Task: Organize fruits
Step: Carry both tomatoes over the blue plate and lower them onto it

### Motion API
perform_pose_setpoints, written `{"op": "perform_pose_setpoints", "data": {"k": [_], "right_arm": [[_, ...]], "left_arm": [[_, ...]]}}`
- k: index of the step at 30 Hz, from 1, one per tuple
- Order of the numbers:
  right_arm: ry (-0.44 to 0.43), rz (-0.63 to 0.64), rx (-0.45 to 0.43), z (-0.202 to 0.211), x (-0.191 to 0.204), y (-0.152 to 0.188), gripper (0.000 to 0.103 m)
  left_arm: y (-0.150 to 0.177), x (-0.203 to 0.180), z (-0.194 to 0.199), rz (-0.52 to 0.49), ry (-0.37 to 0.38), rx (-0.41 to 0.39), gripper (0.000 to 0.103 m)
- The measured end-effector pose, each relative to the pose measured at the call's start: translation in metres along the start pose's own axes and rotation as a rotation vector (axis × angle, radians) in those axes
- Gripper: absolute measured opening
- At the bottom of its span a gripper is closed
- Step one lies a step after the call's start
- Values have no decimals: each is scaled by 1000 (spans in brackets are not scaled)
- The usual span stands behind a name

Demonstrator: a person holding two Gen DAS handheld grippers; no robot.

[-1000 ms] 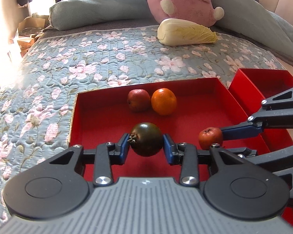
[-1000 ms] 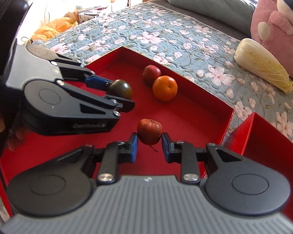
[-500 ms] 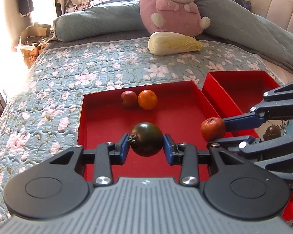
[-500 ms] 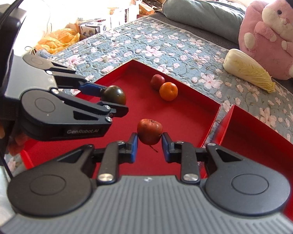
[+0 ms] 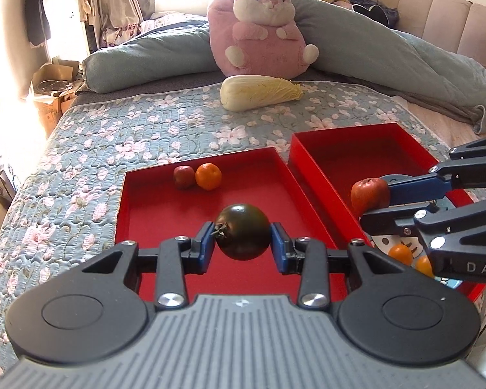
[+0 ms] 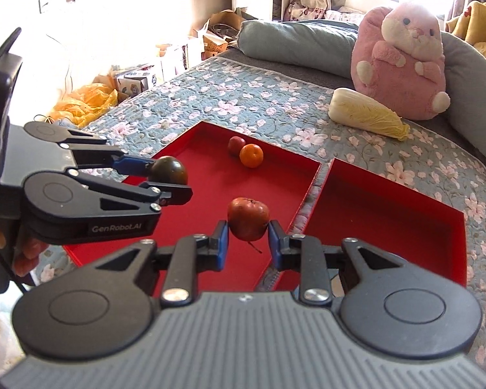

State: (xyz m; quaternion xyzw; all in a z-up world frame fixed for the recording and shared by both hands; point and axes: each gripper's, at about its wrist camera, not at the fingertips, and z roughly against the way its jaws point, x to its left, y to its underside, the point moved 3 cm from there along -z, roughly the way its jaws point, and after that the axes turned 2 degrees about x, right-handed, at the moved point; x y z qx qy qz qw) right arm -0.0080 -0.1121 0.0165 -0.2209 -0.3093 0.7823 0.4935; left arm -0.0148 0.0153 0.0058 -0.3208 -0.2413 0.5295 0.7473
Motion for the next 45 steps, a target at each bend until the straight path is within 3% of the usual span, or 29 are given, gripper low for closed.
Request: {"op": "perform_pose_setpoints", "data": {"k": [11,18,31,45], "right_arm": [[85,-115,-31,43,-50,32,30],[139,-151,8,46,-82,54,30],[134,-180,72,43,-110,78,30],[104,-157,138,34,-108,89,30]], "left_arm": [[-13,-59,1,-66,65,-19,43],[-24,-102,-16,-115,117,-17,43],[-29,-135,-67,-154,119,51,43],[-30,-180,-84,-184,183,68,43]]}}
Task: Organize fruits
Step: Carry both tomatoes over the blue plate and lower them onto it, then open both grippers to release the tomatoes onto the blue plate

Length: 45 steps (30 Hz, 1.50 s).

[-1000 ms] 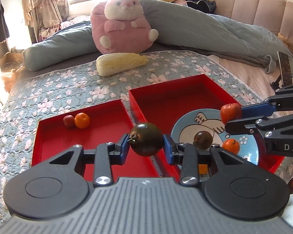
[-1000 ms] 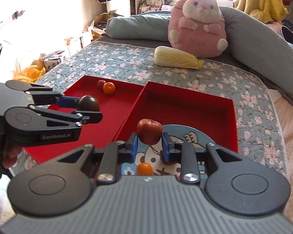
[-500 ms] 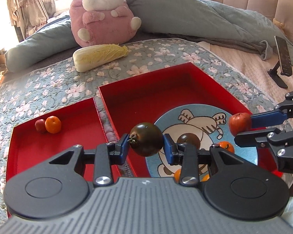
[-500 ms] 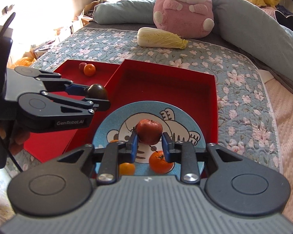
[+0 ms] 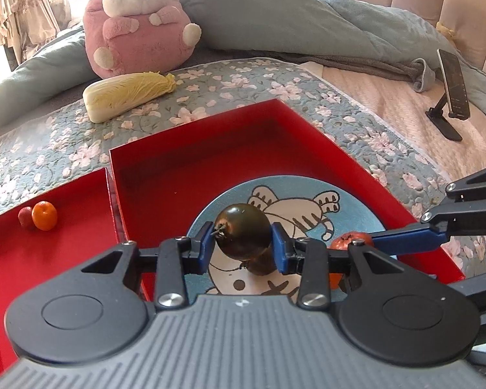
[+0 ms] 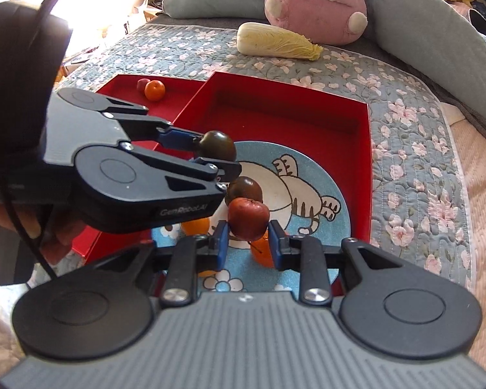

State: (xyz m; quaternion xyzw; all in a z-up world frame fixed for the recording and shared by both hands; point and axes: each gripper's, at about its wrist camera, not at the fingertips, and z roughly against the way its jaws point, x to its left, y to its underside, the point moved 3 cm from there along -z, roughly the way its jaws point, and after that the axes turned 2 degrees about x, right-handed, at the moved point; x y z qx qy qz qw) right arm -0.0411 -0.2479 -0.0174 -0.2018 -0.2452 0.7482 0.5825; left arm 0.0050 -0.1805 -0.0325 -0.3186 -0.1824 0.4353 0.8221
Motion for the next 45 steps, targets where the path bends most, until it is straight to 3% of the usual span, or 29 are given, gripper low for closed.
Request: {"op": "perform_pose_setpoints", "data": {"k": [16,18,20,21,39,45], "right_arm": [[-6,2,47,-11,-6,8,30],[-5,1,52,-12,-6,8,30],[-2,-1,59,-14,-7,9,30],[0,-1,62,-15,-8,9,30],[44,19,91,-27,-12,11,29],[81,0,62,-28,-13,7,29]], "left_arm": [[1,-15,-24,-49,15,44,44],[1,-17,-25,-53,26,49,49],[1,-19,-23,-59,13,33,67],[0,-19,-22,-63,9,23,68],[-8,-8,10,-59,28,-69,68],[-8,2,16,-48,19,-80,68]]}}
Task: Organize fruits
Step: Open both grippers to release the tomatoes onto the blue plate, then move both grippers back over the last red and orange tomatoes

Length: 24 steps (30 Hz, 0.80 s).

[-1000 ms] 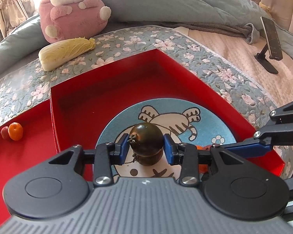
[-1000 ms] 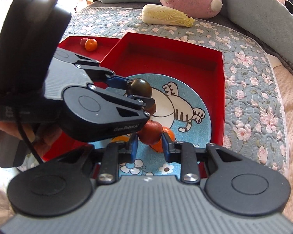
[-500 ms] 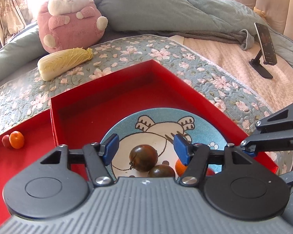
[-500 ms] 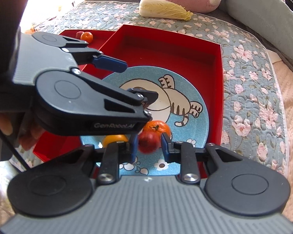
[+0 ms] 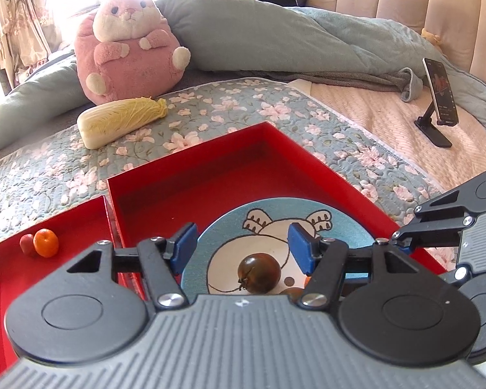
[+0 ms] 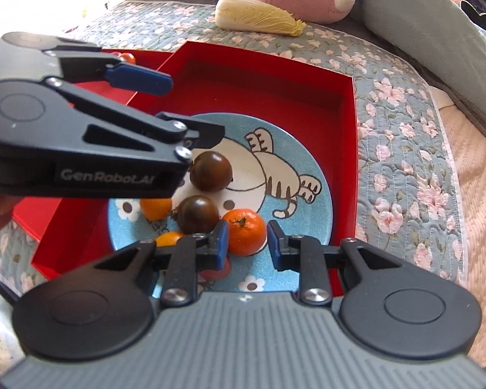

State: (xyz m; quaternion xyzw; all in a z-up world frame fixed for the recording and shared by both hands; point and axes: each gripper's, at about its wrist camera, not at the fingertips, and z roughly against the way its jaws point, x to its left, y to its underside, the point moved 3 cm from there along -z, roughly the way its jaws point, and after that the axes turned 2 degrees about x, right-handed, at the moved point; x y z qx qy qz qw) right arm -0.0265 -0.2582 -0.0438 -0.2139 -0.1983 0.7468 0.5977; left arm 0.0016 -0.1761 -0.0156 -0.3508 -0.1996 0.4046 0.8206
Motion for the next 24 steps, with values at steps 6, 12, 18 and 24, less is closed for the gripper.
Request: {"op": "perform_pose_setpoints", "data": {"k": [6,12,18,24], "right_arm": [[26,-5,-22,2,0,-3,50],[40,-25,-49,5,0,-7,50],[61,-11,-86,9,8,-12,67],[72,-14,-144,18,14,-23,67]], "left_arm": [[1,10,4,13,-12,-8,68],[1,23,9,38,-31,-19,68],[3,39,16,66,-51,-30,68],[9,64,23,109,-81,-35,67]]}}
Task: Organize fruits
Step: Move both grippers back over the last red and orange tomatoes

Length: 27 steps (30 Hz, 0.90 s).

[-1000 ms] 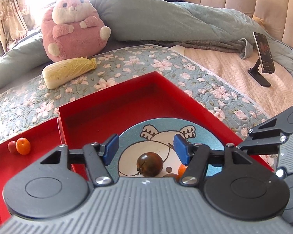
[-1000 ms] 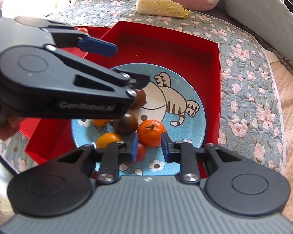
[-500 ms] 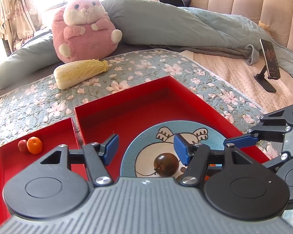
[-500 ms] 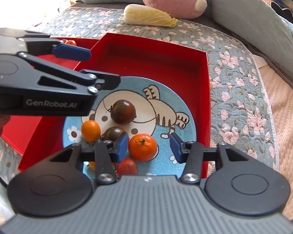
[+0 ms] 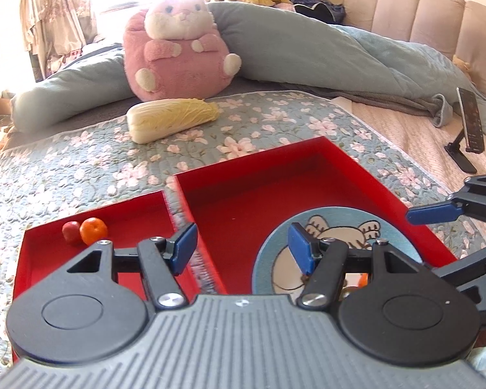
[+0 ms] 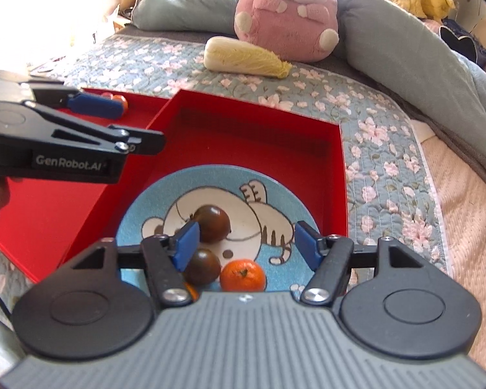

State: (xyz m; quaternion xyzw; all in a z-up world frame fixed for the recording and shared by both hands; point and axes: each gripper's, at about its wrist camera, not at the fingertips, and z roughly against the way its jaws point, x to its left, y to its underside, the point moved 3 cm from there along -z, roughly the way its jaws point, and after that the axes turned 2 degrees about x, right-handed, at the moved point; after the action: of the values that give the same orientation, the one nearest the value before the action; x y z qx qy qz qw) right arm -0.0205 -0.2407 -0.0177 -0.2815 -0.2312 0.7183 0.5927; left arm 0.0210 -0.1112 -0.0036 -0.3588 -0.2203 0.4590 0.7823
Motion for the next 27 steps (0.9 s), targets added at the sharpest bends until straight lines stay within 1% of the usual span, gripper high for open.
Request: {"op": "perform_pose_setpoints", "data": {"k": [5,7,15,19,23,27], "right_arm": [[-20,8,-70,6,12,-12,67],[-36,15,-84,7,20,-17,67],[-105,58,-83,-8,56,-35,67],[-187,47,-84,-18,72,-50,66],[-244,109,-86,-30,100,-65,66],[-281,162,-85,-44,124,-79,66]], "left_arm": [[5,21,3,23,-33,1,68],[6,31,5,40,-52,1,67],[21,81,11,108,-115,17,67],[32,110,13,145,-151,28,67],[41,138,9,171,-187,44,67],[47,164,2,208,-216,57,67]]}}
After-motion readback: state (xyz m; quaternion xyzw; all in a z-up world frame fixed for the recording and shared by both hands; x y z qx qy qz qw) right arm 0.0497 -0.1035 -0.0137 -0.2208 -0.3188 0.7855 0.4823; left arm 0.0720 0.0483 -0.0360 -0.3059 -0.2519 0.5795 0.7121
